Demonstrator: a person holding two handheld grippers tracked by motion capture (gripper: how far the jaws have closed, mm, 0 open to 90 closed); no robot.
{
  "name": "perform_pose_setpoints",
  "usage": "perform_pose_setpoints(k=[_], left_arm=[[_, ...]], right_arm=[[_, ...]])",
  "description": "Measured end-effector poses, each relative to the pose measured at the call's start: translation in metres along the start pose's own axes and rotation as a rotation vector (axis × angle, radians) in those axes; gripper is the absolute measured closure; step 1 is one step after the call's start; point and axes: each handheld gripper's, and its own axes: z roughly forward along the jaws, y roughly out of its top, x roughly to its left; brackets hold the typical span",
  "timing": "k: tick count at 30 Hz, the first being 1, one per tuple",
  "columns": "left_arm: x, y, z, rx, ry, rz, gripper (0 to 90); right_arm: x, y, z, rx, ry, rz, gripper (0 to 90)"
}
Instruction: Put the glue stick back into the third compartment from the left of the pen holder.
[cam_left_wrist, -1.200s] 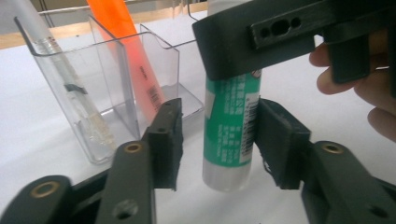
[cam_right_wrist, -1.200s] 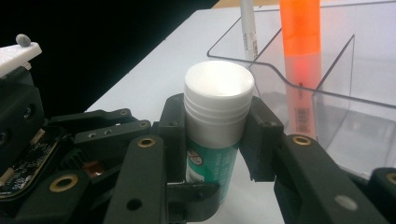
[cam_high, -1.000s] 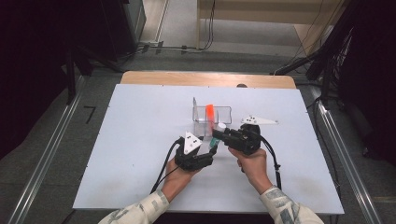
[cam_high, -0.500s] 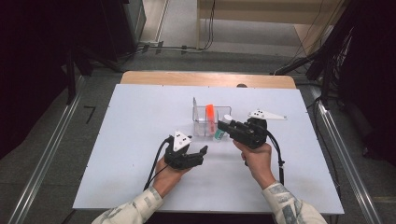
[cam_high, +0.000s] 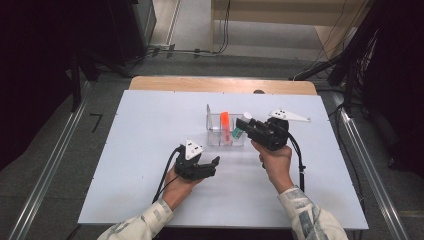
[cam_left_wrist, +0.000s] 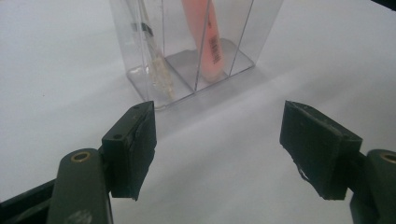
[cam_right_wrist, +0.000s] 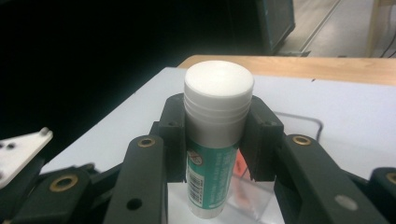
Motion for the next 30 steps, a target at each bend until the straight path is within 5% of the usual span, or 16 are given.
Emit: perform_pose_setpoints(k=[11,15,30], left_arm=[[0.002,0.0,-0.001,-0.003,0.004,-0.005,27.1],[0.002,0.0,-0.002,-0.005,0.003,-0.007,27.1],[0.002,0.0,-0.001,-0.003,0.0,-0.009,27.2]], right_arm=[[-0.015,0.008,0.016,-0.036,-0.116,-0.009,62.7],[-0.017,0.005,0.022,-0.015,-0.166,-0.049,62.7],[-0.016,-0.017,0.039,0.059,-0.225,-0.128,62.0]])
